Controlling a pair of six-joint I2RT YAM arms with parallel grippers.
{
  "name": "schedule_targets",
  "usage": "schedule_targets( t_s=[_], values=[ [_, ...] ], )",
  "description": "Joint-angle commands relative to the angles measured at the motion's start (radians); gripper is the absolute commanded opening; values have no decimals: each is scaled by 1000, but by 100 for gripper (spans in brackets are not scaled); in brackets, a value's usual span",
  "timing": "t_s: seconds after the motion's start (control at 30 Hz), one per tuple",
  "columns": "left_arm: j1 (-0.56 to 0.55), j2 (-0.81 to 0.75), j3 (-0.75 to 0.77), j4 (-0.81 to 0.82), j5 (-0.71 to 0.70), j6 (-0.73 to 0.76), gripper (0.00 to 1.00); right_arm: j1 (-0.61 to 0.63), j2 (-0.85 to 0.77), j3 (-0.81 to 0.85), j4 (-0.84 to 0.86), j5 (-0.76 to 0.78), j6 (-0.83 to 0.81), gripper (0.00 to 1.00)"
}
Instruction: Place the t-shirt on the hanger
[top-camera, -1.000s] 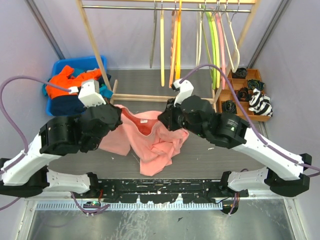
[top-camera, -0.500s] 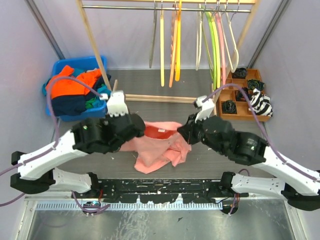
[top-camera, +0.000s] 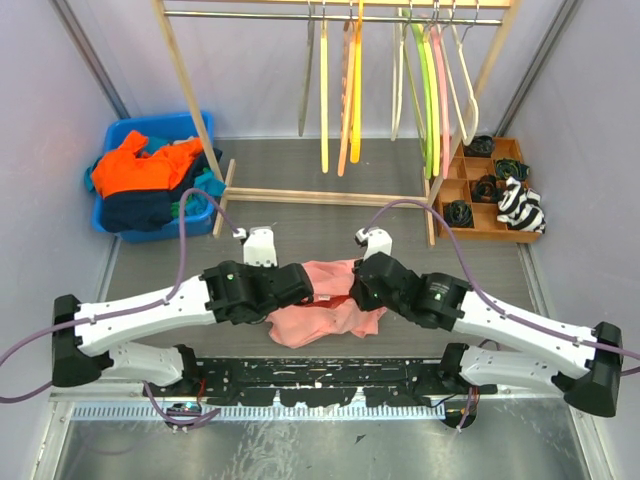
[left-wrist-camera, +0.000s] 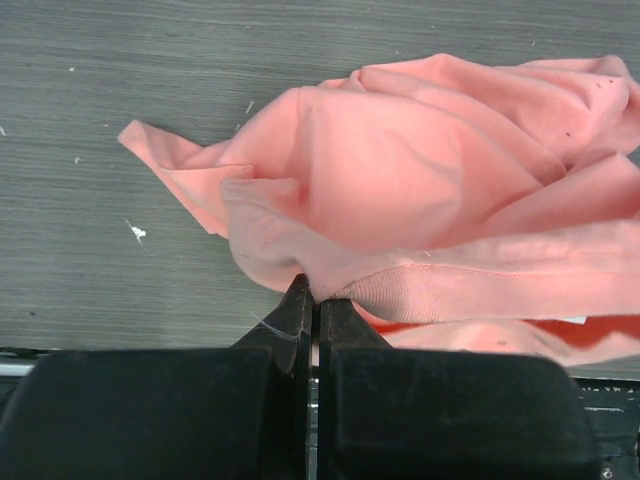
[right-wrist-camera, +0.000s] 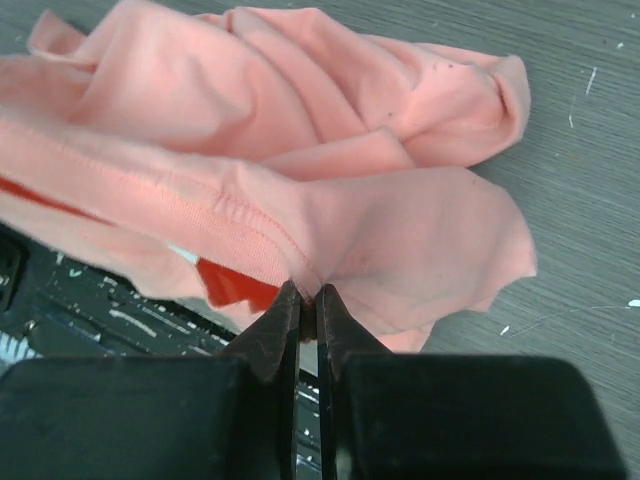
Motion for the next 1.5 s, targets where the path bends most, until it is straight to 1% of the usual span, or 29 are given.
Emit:
schedule_targets(
  t_s=[0.0,0.03,0.1,0.13,0.17,0.2,0.3,0.37,0.4,0.43,0.6,0.7,0.77,0.9,1.0,1.13,1.23,1.33,1.47],
  values=[
    [26,31,7,63,28,18,0,-113,36,31,53,-83,-31,1],
    [38,67,16,64,38,30,0,-155,42,39,55,-113,-53,1],
    [55,88,33,59,43,43,0,-232,52,55,60,-201,-86,2],
    [59,93,43,49,39,43,0,-254,57,66,58,-222,-99,8],
    [61,97,51,42,27,42,0,-265,62,80,48,-236,-108,18],
    [61,100,54,43,20,42,0,-268,66,100,31,-243,-117,27],
    [62,103,58,48,2,41,0,-268,55,176,-57,-239,-138,48],
    [61,99,60,52,-4,40,0,-268,9,220,-104,-216,-145,59],
    [62,97,59,54,-4,38,0,-268,-19,242,-131,-201,-148,63],
    [61,94,58,52,-4,37,0,-268,-39,273,-166,-187,-149,66],
    [61,83,64,22,18,47,0,-267,-103,471,-329,-175,-151,69],
    [62,87,79,14,37,93,0,-268,-95,620,-394,-161,-167,71],
    [61,95,91,-5,48,119,0,-268,-73,750,-431,-140,-177,72],
    [62,90,75,-1,78,148,0,-267,0,991,-524,-19,-204,73],
    [59,81,47,31,112,158,0,-268,55,1121,-549,86,-248,73],
    [53,84,38,47,114,162,0,-268,131,1246,-521,253,-310,73],
    [53,74,40,64,101,157,0,-268,157,1242,-417,392,-367,73],
    [53,47,14,95,97,147,0,-268,194,1217,-292,476,-440,73],
    [55,-22,-48,142,102,137,0,-268,286,1264,-201,565,-528,72]
  ],
)
